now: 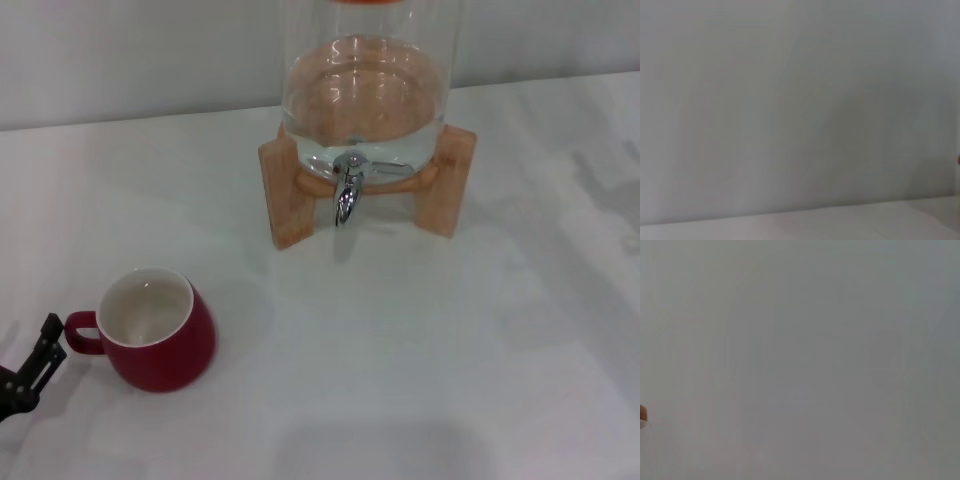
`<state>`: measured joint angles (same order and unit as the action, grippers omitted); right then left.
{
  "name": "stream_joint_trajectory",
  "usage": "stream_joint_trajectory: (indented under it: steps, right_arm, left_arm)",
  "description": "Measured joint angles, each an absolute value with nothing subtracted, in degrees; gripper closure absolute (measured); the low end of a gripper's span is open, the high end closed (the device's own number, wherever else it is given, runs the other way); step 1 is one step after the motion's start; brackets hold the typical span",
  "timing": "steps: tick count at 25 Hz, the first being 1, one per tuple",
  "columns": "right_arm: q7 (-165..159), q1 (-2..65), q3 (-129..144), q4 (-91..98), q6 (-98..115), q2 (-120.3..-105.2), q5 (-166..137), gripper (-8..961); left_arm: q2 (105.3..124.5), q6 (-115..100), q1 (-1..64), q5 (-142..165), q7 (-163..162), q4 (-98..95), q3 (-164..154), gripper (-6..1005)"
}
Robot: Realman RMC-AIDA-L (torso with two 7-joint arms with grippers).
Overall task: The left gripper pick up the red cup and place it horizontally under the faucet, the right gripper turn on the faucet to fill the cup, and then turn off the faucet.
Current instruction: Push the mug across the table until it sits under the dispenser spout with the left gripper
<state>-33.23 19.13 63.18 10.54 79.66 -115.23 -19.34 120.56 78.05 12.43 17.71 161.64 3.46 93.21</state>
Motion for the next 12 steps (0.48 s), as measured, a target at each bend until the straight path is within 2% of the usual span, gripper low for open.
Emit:
stream_joint_trajectory:
  steps: [12]
  right_arm:
    - [-33.3,18.9,64.0,10.4,80.0,-115.22,-19.3,121]
  left_arm:
    - [120.53,78.3,11.9,17.8,161.9,3.3,92.9,126]
